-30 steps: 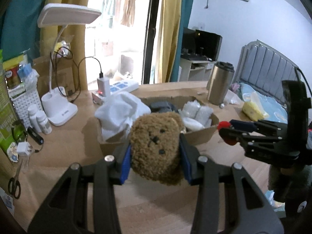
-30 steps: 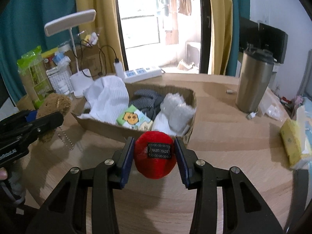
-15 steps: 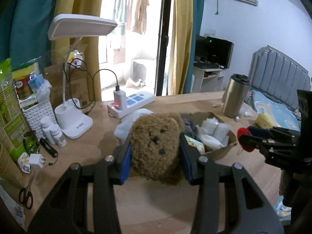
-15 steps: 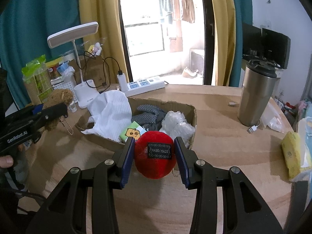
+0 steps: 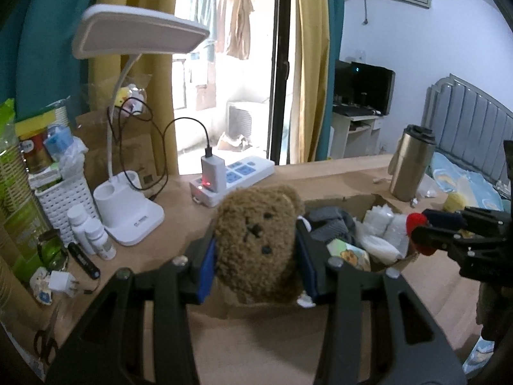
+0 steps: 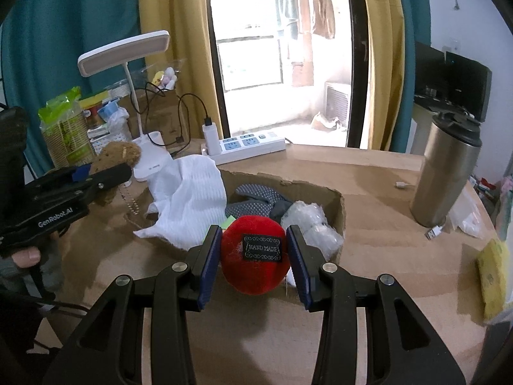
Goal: Organize soft objects
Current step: 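Lower the teddy bear into the box with left while right places the red plush in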
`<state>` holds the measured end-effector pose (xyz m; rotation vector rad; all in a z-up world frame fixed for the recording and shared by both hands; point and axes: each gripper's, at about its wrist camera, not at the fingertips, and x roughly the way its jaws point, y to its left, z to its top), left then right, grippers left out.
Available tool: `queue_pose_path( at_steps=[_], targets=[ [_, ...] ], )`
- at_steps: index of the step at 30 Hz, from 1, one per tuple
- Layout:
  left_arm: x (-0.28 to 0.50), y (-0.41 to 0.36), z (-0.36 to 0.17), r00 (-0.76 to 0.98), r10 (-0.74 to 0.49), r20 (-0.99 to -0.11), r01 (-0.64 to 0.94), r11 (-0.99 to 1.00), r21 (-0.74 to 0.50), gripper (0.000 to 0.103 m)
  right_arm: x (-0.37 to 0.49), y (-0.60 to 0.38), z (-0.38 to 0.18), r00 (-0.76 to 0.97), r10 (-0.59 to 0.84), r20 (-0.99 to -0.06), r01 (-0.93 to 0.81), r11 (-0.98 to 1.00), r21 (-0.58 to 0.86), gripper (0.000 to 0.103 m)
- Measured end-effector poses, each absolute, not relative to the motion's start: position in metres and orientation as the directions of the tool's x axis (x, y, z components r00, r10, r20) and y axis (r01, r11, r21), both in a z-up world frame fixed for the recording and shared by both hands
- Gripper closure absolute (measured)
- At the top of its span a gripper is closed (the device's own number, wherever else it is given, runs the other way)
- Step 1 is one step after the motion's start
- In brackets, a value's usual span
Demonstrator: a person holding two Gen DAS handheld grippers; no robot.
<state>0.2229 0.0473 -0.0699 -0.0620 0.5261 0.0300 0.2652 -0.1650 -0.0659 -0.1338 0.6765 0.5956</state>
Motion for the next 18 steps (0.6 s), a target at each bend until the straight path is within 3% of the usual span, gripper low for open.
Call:
queue_pose_path(
  at_steps=[18],
  targets=[
    [0.283,0.037,-0.121,0.772,-0.157,-0.616,0.064,0.983,-0.171,0.057,0.305,-0.139,-0.084,0.587,0.473,-0.657,-0.578,0.813,0.069,0.059]
  ],
)
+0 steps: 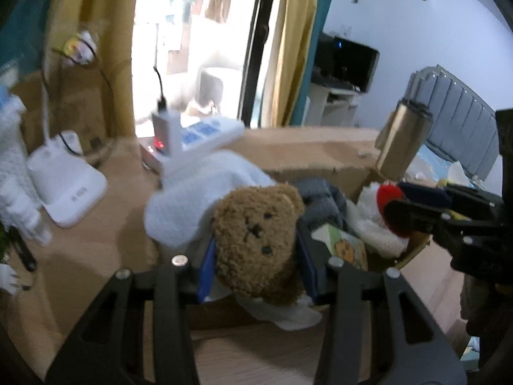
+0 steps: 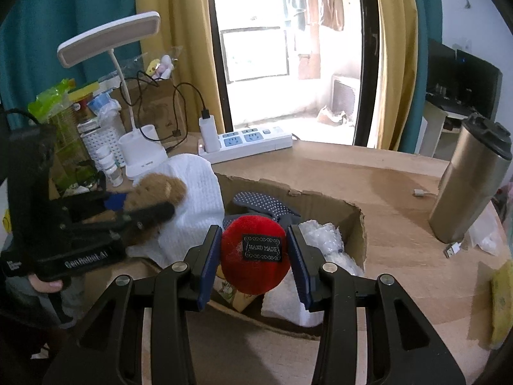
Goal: Organize soft objects
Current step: 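Lower the teddy bear into the box with left while right places the red plush in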
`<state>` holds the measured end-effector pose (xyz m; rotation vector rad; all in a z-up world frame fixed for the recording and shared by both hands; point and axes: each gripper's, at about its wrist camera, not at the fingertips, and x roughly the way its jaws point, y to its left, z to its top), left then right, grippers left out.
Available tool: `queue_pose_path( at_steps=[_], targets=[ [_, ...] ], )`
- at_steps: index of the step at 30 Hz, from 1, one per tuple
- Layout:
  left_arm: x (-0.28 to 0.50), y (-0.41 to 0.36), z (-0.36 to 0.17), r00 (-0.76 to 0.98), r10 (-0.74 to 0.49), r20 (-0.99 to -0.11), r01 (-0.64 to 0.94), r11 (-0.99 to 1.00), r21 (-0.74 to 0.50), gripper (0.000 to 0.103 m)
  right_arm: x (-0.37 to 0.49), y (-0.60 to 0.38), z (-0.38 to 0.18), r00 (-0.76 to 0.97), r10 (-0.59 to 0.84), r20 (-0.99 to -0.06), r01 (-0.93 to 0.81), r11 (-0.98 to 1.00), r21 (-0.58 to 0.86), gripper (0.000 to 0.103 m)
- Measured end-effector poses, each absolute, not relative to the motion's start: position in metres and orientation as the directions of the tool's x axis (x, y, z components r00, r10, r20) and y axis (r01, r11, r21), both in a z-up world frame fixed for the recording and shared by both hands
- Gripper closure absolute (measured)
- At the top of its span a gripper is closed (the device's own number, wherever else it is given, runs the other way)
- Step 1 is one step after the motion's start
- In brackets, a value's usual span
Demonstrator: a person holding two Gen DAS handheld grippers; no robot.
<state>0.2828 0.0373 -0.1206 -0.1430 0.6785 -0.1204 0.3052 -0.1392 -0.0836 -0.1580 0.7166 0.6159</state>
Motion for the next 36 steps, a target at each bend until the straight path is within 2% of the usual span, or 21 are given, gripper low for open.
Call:
queue_pose_path(
  at_steps=[3,9,21,27,29,30,36],
  targets=[
    [0.292,0.033,-0.134,0.732,-0.183,-0.656,0.071,0.978,-0.194,0.057,0.309,-0.138,-0.088,0.581,0.471,-0.664,-0.578,0.813,0.071,0.059],
    [0.299,0.018,-0.144,0.694,-0.190,-0.694,0.106,0.981,-0.163,0.056,0.317,-0.133,-0.097,0.563,0.470,-0.679,-0.580,0.811,0.081,0.059],
    [0.308,0.007,-0.144,0.667,-0.167,-0.726,0.131,0.986,-0.105,0.054,0.324,-0.130,-0.115,0.530,0.455,-0.716,-0.572,0.815,0.094,0.059],
    [0.303,0.005,-0.139,0.679,-0.166,-0.715,0.122,0.986,-0.112,0.048,0.320,-0.135,-0.113,0.542,0.443,-0.714,-0.561,0.823,0.085,0.055],
    [0.299,0.007,-0.134,0.692,-0.179,-0.700,0.121,0.984,-0.133,0.032,0.318,-0.136,-0.112,0.548,0.442,-0.711,-0.558,0.826,0.083,0.053],
    [0.297,0.007,-0.131,0.696,-0.182,-0.695,0.121,0.983,-0.137,0.030,0.317,-0.138,-0.111,0.551,0.443,-0.707,-0.556,0.827,0.084,0.053],
    [0.288,0.007,-0.119,0.716,-0.183,-0.673,0.122,0.983,-0.137,0.028,0.309,-0.141,-0.100,0.572,0.448,-0.687,-0.553,0.829,0.080,0.052]
  ],
)
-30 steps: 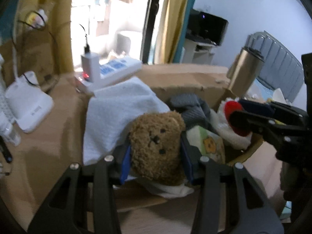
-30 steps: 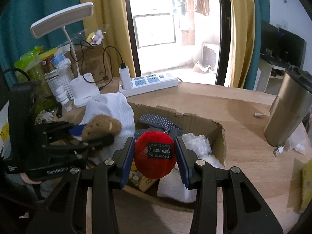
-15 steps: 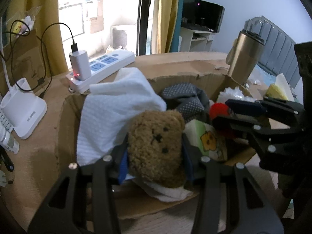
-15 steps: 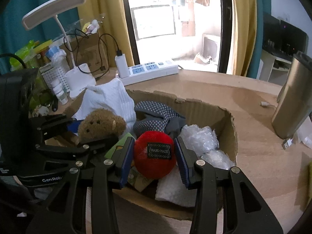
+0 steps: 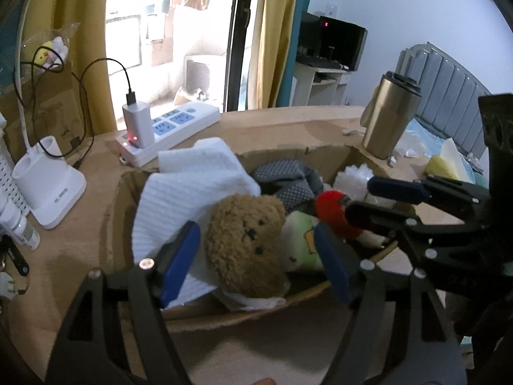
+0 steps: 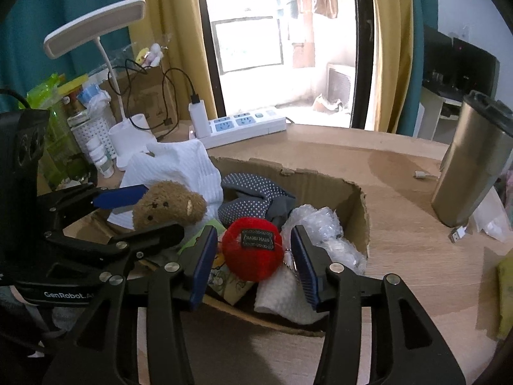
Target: Organize soft objects
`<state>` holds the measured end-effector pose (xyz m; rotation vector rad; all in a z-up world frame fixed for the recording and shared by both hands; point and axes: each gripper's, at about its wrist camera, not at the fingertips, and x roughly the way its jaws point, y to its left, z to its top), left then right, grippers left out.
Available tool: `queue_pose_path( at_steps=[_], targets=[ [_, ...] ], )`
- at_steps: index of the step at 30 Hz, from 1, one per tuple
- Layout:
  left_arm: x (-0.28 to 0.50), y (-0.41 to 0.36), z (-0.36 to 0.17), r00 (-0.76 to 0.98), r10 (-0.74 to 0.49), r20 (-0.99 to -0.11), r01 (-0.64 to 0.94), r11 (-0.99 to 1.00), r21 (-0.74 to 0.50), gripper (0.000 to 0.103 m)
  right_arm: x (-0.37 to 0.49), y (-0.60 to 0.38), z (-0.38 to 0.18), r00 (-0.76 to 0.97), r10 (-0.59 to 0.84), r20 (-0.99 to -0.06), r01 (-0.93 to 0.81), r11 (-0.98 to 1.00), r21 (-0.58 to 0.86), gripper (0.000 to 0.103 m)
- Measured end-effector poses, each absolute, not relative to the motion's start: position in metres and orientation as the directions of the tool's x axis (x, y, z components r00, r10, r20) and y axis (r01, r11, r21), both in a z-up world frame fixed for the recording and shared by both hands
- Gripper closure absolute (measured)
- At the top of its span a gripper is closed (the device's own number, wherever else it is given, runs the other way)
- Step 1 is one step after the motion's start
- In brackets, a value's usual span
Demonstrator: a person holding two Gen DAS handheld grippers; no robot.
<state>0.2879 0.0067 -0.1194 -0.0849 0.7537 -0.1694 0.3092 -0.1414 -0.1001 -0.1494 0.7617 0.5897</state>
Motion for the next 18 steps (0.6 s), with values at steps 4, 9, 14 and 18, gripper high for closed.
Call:
queue_pose_path(
  at_steps=[4,9,14,18],
  targets=[
    [0.280,0.007,-0.113,0.727,-0.181,-0.662,0.116,0.983,-0.141,0.028,0.301,-0.145,-0.093,0.586,0.449,-0.675,-0.551,0.831,0.075,0.052],
    [0.265,0.009,-0.100,0.751,-0.175,-0.636,0.106,0.984,-0.145,0.028,0.289,-0.149,-0.083,0.605,0.449,-0.657,-0.547,0.834,0.067,0.052],
    [0.250,0.011,-0.089,0.773,-0.163,-0.613,0.091,0.985,-0.147,0.027,0.273,-0.154,-0.071,0.629,0.453,-0.632,-0.543,0.838,0.060,0.052],
    [0.234,0.012,-0.081,0.791,-0.151,-0.594,0.080,0.986,-0.144,0.022,0.261,-0.157,-0.063,0.645,0.452,-0.616,-0.540,0.840,0.051,0.052]
  ],
)
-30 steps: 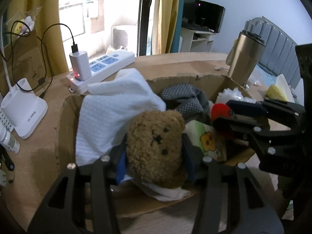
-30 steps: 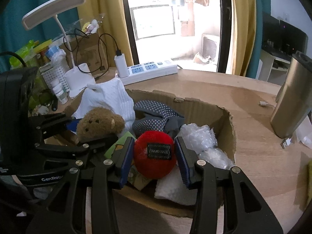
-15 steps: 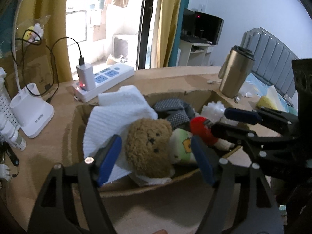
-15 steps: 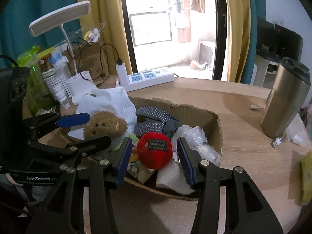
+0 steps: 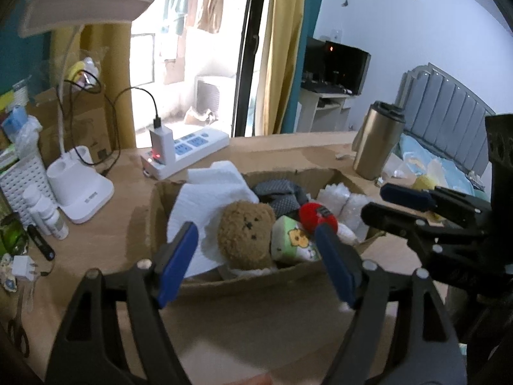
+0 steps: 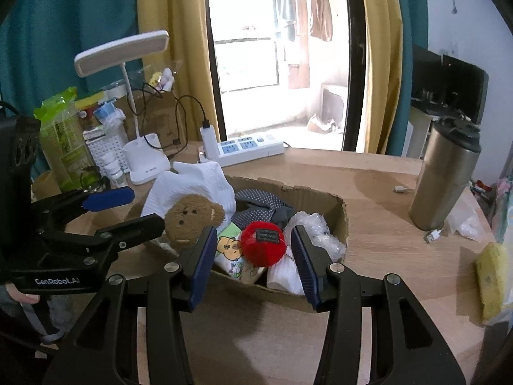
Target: Organize soft objects
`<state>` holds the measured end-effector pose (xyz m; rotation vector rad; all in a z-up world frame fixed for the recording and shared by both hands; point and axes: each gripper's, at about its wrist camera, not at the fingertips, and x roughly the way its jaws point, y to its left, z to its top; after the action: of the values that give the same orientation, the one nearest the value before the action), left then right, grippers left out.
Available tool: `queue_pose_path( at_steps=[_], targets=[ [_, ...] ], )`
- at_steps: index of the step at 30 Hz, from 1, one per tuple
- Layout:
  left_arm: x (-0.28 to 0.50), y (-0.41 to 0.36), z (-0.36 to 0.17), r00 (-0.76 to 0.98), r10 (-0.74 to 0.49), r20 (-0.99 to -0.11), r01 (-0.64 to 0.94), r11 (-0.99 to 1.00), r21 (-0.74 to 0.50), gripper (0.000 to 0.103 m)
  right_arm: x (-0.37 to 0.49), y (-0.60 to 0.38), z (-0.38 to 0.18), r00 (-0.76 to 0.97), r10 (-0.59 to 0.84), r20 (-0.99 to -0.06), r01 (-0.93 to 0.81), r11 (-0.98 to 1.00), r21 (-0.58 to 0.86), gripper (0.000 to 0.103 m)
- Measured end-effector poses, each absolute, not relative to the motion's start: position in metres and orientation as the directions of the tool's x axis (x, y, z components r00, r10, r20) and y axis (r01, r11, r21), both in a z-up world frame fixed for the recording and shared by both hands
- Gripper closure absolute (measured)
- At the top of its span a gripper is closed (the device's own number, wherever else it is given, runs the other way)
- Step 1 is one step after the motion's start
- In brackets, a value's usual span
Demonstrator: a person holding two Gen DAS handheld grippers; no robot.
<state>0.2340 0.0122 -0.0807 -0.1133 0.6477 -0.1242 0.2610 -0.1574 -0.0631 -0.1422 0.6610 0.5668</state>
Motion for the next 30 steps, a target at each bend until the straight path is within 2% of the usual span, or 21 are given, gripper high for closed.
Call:
queue_pose_path(
  at_steps=[2,6,11,30],
  targets=[
    [0.226,0.013,-0.076,0.800,-0.148,-0.582,0.079,0.987,-0.143,0.013,0.254,-0.159,-0.059,0.650,0.450,-0.612,-0.540,0.841,0.045,0.052],
    [0.211,0.013,-0.068,0.819,-0.142,-0.556,0.072,0.987,-0.146,0.011,0.242,-0.162,-0.054,0.667,0.444,-0.598,-0.530,0.847,0.038,0.046],
    [0.193,0.013,-0.058,0.841,-0.131,-0.524,0.059,0.987,-0.151,0.007,0.225,-0.171,-0.042,0.700,0.430,-0.570,-0.509,0.860,0.024,0.044],
    [0.115,0.003,-0.016,0.923,-0.029,-0.384,-0.010,0.995,-0.099,0.006,0.160,-0.205,-0.009,0.788,0.396,-0.472,-0.459,0.888,-0.020,0.042]
  ],
)
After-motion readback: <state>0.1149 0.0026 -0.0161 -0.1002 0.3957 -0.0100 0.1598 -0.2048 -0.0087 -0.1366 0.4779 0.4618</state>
